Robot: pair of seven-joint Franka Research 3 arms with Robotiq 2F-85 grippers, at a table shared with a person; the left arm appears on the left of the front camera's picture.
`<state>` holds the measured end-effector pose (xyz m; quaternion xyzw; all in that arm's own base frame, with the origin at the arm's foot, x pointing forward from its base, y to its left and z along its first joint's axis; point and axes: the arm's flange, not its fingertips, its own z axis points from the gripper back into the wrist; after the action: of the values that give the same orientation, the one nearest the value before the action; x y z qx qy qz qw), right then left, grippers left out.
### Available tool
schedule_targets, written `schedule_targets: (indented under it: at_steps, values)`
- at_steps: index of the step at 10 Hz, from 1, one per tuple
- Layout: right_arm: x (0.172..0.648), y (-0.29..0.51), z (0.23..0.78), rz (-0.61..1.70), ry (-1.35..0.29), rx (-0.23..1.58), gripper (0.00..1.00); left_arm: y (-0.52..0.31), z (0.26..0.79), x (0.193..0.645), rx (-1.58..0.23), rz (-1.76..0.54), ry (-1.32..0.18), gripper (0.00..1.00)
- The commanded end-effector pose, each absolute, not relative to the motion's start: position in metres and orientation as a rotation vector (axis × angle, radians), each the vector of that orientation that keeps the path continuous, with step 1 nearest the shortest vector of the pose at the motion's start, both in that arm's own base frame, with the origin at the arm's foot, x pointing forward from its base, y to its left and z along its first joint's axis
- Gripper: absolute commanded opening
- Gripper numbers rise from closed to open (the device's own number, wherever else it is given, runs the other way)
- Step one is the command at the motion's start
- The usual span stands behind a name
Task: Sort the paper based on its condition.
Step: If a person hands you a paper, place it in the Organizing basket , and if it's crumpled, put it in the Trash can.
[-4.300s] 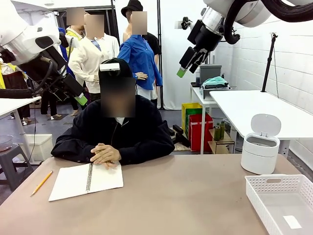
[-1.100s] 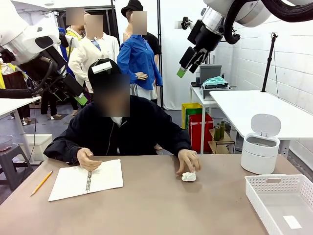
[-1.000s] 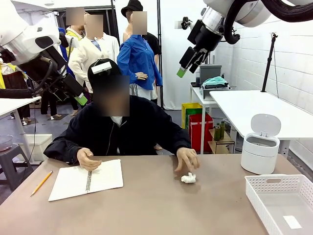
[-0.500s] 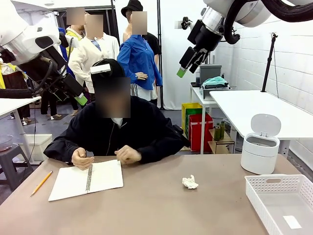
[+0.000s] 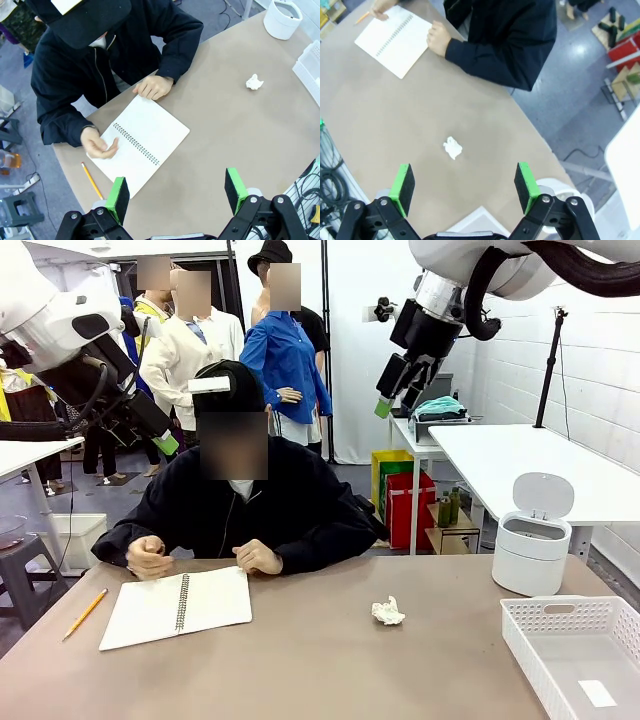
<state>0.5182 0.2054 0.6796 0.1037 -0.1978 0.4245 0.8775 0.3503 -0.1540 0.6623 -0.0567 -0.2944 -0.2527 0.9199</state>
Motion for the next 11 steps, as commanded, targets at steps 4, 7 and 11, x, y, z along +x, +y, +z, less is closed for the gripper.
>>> schedule_targets:
  at_steps: [4,7,11]
  values:
    - [0.516,0.196,0.626,0.822,-0.294,0.141,1.0,-0.153,0.663,0.35,-0.107,-0.52,-0.608,1.0]
    - [0.519,0.196,0.556,0.795,-0.208,0.146,1.0,-0.153,0.663,0.35,-0.107,-0.52,-0.608,1.0]
    - [0.514,0.217,0.479,0.774,-0.105,0.116,1.0,-0.153,0.663,0.35,-0.107,-0.52,-0.608,1.0]
